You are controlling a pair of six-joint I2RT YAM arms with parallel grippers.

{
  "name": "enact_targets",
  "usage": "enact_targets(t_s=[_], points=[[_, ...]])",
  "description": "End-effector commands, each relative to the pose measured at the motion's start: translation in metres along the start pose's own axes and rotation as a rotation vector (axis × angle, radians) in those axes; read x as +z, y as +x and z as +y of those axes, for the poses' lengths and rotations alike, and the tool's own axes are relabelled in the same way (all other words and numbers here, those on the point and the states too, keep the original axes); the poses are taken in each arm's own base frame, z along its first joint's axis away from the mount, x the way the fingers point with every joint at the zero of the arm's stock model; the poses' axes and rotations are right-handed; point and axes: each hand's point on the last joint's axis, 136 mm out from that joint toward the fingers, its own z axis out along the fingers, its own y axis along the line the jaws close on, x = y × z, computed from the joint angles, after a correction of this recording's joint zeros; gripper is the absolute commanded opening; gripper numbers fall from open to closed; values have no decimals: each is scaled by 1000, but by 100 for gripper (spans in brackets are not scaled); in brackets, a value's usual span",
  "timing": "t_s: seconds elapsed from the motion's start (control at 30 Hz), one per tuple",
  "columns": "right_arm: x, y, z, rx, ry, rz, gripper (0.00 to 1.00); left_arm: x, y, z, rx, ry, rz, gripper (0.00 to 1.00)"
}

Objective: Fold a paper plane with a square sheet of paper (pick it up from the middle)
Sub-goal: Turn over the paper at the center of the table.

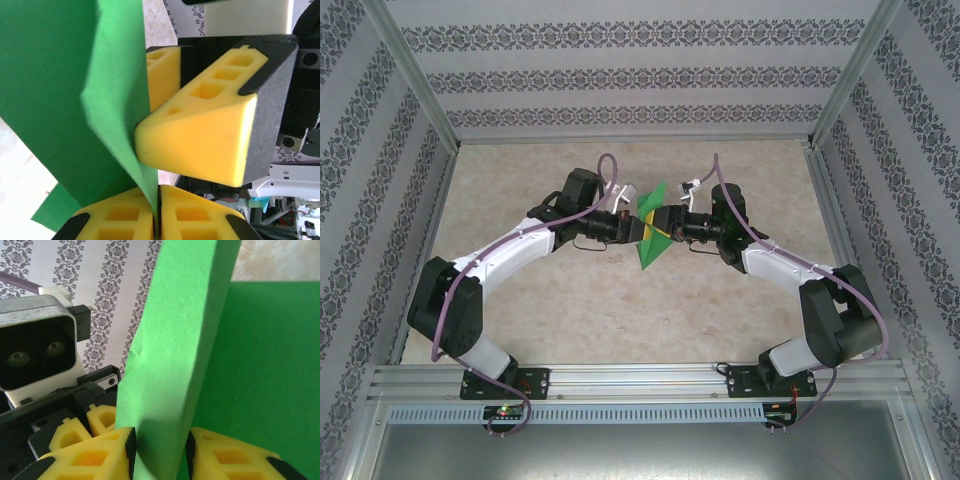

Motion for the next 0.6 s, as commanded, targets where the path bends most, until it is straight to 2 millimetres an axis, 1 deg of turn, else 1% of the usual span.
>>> enact_targets(t_s=[0.0, 0.23, 0.33, 0.5, 0.57], points=[[-1, -3, 23, -60, -57, -2, 28, -6, -9, -10, 17, 49, -38, 13], [-2, -4, 27, -64, -61, 2, 15, -9, -10, -10, 7, 45, -37, 18], [-3, -4, 25, -64, -57, -2, 12, -13, -10, -12, 8, 36, -43, 29], [-5, -7, 25, -68, -55, -4, 7, -30, -10, -21, 33, -12, -65, 43], [-6, -10, 27, -73, -58, -9, 7, -36, -8, -14, 4, -61, -58, 49]])
